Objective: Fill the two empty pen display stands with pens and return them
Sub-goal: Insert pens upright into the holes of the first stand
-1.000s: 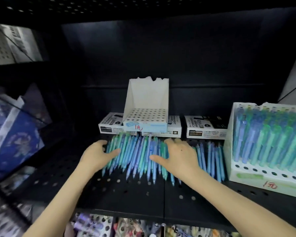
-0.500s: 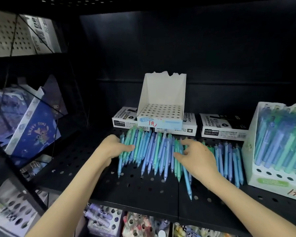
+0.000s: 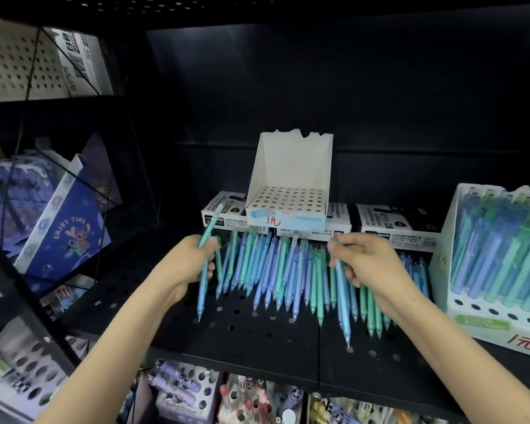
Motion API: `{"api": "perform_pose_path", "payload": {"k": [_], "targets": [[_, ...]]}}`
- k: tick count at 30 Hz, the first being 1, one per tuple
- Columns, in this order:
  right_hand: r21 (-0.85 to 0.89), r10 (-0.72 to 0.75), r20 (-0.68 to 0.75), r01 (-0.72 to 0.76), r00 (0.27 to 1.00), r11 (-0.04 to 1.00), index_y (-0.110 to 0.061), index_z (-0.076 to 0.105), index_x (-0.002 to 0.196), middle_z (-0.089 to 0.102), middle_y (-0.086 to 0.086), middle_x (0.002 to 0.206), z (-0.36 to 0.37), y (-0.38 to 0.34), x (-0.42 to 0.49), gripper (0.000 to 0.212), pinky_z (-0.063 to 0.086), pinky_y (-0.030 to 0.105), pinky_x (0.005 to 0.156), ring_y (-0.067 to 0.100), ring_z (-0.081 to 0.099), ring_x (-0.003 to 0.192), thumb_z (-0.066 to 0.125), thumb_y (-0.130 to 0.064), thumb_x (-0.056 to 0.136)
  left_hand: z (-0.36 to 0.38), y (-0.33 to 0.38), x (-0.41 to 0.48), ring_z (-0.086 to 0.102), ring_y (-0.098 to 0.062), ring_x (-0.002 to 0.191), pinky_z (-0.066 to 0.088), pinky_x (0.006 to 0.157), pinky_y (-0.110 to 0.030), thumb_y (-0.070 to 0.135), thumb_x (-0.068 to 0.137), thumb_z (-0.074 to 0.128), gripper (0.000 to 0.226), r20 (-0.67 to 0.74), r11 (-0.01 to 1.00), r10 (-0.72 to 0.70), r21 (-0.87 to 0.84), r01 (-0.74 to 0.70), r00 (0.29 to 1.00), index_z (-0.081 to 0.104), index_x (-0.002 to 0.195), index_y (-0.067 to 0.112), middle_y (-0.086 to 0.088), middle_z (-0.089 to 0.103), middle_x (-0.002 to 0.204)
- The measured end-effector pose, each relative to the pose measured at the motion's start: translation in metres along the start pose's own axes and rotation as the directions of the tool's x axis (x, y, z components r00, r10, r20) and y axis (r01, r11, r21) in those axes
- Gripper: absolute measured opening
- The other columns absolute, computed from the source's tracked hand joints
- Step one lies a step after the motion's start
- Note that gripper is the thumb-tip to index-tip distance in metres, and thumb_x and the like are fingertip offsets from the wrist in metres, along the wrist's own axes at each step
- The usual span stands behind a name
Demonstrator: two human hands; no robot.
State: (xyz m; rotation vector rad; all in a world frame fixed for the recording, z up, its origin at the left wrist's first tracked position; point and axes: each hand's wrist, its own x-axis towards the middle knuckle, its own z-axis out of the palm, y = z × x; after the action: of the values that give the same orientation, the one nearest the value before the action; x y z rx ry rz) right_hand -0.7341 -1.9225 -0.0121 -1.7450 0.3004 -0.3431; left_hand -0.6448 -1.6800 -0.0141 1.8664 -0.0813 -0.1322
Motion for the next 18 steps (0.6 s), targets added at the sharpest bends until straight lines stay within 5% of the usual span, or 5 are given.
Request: {"api": "perform_pose_path", "payload": {"k": [4,9,13,18], "targets": [[0.134,-0.046,-0.042,0.051,0.998,0.990,-0.012,0.062,0.108,0.069,0.006,0.074,-0.015,-0.010,-0.010,0.023,0.039,0.019,0.041,0.009,0.046,0.045,0.063,-0.023,0.087,0.006,0.016,-0.017,0.041,-0.008,0.049,0.034,0.039,-0.017,0.020,0.100,0.040,0.021,0.128,0.982,0.084,-0.180,-0.060,0.988,0.055,0.098,0.005,0.000,0.041,0.066],[0.193,-0.097,-0.094,0.113,0.991,0.975,-0.010,0.066,0.101,0.064,0.003,0.057,-0.043,-0.019,-0.034,0.019,0.048,0.020,0.047,0.011,0.052,0.048,0.060,-0.023,0.088,0.031,0.032,-0.021,0.038,-0.006,0.048,0.027,0.037,-0.015,0.020,0.099,0.041,0.024,0.251,0.956,0.160,-0.282,-0.086,0.955,0.058,0.107,0.006,0.002,0.043,0.062],[0.188,-0.169,-0.198,0.207,0.966,0.960,-0.013,0.069,0.091,0.070,0.016,0.074,-0.072,-0.031,-0.057,0.022,0.049,0.019,0.047,0.012,0.055,0.049,0.063,-0.028,0.078,0.058,0.041,-0.019,0.039,-0.009,0.056,0.026,0.038,-0.016,0.017,0.099,0.040,0.026,0.309,0.930,0.164,-0.365,-0.042,0.937,0.056,0.115,0.005,-0.001,0.043,0.068],[0.061,-0.346,-0.436,0.410,0.831,0.910,-0.018,0.072,0.078,0.065,0.002,0.058,-0.115,-0.045,-0.082,0.014,0.048,0.018,0.047,0.010,0.054,0.048,0.068,-0.030,0.070,0.100,0.057,-0.026,0.043,-0.009,0.061,0.031,0.044,-0.018,0.012,0.098,0.042,0.023,0.419,0.885,0.303,-0.457,-0.089,0.856,0.059,0.112,0.009,-0.001,0.046,0.070]]}}
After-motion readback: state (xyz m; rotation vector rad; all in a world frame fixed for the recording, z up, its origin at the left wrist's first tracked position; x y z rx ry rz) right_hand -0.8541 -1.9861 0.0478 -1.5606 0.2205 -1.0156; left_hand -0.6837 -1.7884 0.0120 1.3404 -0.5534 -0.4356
